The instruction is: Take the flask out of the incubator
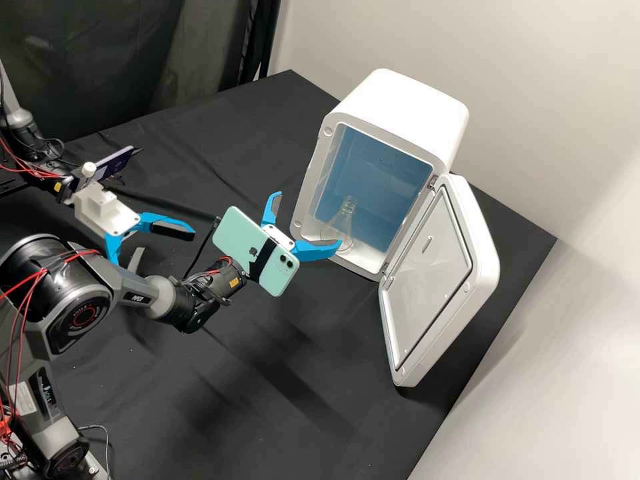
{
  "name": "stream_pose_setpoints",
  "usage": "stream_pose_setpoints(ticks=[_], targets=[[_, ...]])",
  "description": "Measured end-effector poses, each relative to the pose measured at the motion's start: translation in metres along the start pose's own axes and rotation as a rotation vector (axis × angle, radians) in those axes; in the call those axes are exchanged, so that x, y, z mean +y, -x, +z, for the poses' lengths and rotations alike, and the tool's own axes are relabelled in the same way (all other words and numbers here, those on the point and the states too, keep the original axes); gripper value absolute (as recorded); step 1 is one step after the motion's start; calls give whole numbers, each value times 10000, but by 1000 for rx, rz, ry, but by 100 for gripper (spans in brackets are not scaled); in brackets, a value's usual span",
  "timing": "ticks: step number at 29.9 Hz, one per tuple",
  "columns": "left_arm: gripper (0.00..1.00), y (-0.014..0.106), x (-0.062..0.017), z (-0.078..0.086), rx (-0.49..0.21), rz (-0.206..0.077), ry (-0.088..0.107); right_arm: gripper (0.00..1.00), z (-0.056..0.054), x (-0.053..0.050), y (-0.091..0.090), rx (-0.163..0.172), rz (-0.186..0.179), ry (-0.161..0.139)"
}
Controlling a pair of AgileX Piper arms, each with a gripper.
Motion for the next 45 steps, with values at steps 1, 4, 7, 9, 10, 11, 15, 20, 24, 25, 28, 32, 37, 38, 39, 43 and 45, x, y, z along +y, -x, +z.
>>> stream_pose_setpoints(ticks=[1,4,7,9,10,11,15,20,24,25,28,32,37,38,39,43,45], targets=[[100,8,7,-34,6,1,-3,100,0,0,0,0,0,0],[100,36,31,-150,29,3,-11,100,0,0,0,0,0,0],[100,64,51,-248,50,6,-18,100,0,0,0,0,0,0],[100,84,66,-314,68,9,-19,100,0,0,0,0,0,0],[100,93,71,-341,75,10,-20,100,0,0,0,0,0,0],[100,102,77,-368,82,11,-21,100,0,0,0,0,0,0],[100,132,103,-468,115,21,-19,100,0,0,0,0,0,0],[100,136,141,-618,158,37,-17,100,0,0,0,0,0,0],[100,144,149,-717,180,39,-18,100,0,0,0,0,0,0],[100,142,142,-737,185,37,-16,100,0,0,0,0,0,0],[100,154,126,-807,207,34,-10,100,0,0,0,0,0,0],[100,165,93,-853,224,16,-3,100,0,0,0,0,0,0],[100,176,80,-886,235,9,0,100,0,0,0,0,0,0],[100,178,74,-904,241,6,2,100,0,0,0,0,0,0],[100,183,74,-913,245,5,2,100,0,0,0,0,0,0],[100,186,85,-935,252,9,2,100,0,0,0,0,0,0],[100,184,98,-949,253,13,-1,100,0,0,0,0,0,0]])
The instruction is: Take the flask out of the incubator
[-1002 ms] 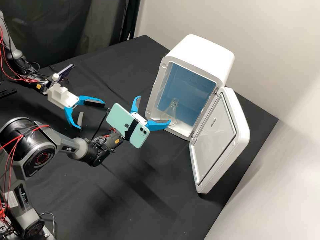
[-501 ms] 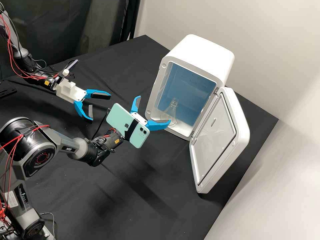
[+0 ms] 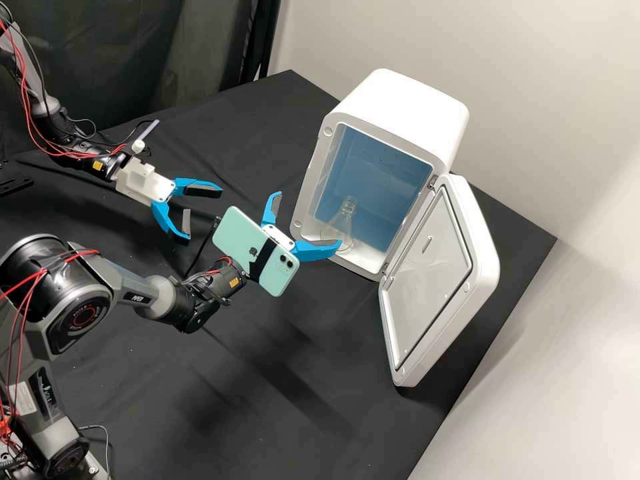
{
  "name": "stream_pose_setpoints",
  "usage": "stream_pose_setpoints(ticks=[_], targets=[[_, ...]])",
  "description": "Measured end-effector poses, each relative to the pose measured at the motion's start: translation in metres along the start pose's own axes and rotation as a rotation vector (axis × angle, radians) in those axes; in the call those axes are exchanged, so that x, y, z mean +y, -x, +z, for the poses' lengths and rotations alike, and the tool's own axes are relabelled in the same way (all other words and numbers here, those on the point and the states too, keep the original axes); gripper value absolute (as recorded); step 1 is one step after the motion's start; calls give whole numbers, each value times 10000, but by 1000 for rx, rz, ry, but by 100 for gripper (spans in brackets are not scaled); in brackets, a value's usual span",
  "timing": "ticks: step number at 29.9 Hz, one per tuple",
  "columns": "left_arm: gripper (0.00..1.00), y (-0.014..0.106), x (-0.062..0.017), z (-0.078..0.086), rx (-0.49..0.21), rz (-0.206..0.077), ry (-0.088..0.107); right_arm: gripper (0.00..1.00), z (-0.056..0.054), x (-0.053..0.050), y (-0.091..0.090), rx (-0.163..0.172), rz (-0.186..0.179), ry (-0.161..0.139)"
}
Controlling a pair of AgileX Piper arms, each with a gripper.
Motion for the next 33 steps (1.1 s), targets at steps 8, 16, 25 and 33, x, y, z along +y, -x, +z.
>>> stream_pose_setpoints(ticks=[8,16,25,33], targets=[[100,13,17,-53,14,5,-1,100,0,0,0,0,0,0],[100,56,134,-130,31,28,33,100,0,0,0,0,0,0],[100,73,181,-112,18,40,25,100,0,0,0,0,0,0],[100,86,227,-79,6,51,13,100,0,0,0,0,0,0]])
